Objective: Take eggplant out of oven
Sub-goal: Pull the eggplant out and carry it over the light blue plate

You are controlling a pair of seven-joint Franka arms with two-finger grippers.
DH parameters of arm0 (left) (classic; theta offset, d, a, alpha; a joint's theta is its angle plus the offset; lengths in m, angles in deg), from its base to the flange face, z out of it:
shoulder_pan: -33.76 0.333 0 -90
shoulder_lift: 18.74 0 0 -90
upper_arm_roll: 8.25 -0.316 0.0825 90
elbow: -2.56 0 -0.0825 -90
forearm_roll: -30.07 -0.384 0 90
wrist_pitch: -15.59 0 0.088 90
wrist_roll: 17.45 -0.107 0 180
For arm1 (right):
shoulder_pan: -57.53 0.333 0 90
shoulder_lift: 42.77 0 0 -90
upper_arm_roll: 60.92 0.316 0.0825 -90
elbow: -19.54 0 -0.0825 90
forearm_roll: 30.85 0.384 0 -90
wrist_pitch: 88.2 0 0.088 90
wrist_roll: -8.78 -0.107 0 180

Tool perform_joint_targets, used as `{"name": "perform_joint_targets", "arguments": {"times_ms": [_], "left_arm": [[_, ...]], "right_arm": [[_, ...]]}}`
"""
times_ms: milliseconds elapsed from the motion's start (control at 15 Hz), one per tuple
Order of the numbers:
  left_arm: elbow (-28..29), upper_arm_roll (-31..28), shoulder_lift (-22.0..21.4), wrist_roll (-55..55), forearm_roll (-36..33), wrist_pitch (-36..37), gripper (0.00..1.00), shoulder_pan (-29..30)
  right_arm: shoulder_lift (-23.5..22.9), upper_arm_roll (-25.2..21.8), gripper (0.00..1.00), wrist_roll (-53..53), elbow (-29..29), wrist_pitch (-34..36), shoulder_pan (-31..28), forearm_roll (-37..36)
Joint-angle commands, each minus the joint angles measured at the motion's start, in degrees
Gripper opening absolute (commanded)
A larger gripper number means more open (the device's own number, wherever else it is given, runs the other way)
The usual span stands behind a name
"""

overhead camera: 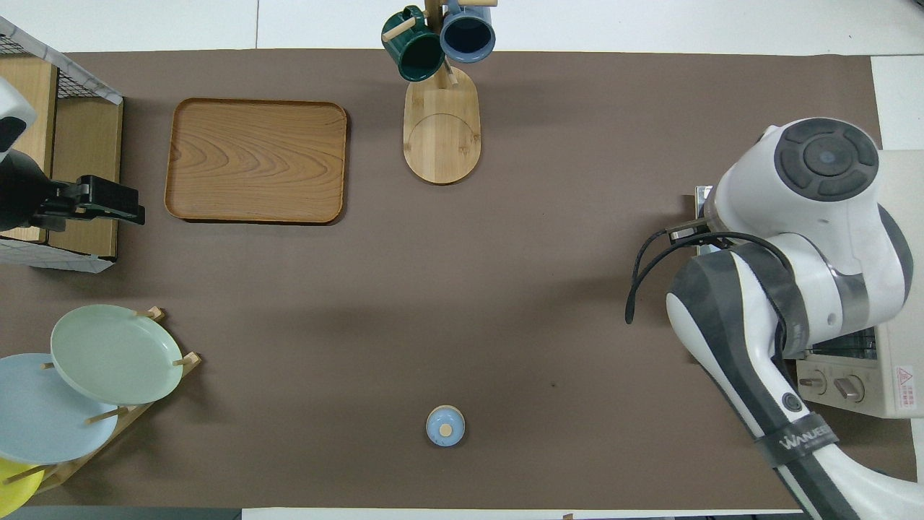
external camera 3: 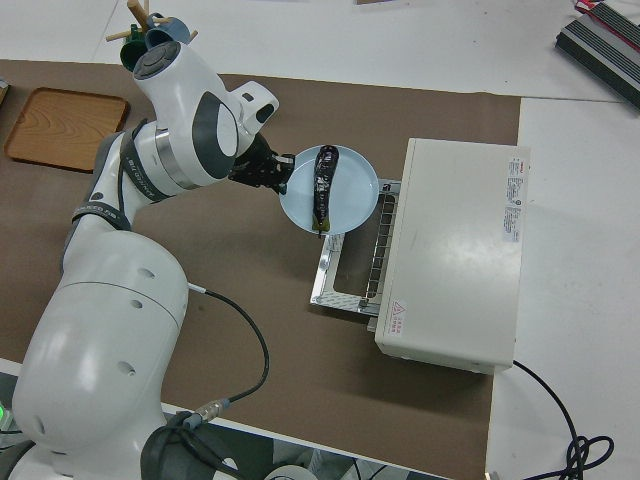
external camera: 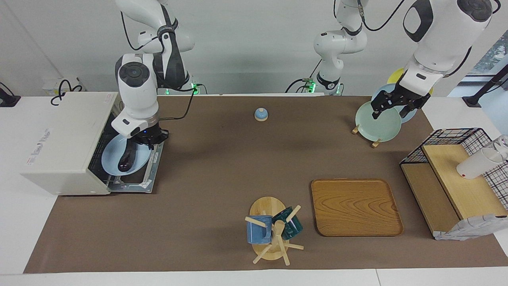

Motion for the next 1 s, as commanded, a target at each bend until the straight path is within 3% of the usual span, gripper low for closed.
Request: {"name": "perform_joint_targets", "arguments": {"times_ms": [0,467,733,933], "left_arm": [[0.77,0.01,0.01,-0.03,0.72,-1.8,1.0,-0.01],[0.42,-0.08,0.63,-0.03,1.42,-2.5,1.0,0.43],[0.42,-0.08,0.89,-0.03,1.51,-3.03,1.0,0.52],[0.42,-0.08,0.98,-0.03,1.51,-3.21,1.0,0.52]], "right_arm": [[-3.94,0.13,0.0,-7.68,-9.18,6.45,5.66,-0.02],[-7.29,0.21,0.0,-19.04,-15.09,5.33,14.89,5.16],[-13.52,0.21,0.0,-29.4,-18.17,3.92,23.15,5.08],[-18.71,0.21,0.0,-35.81,-19.4,-1.07,28.16,4.82]]}}
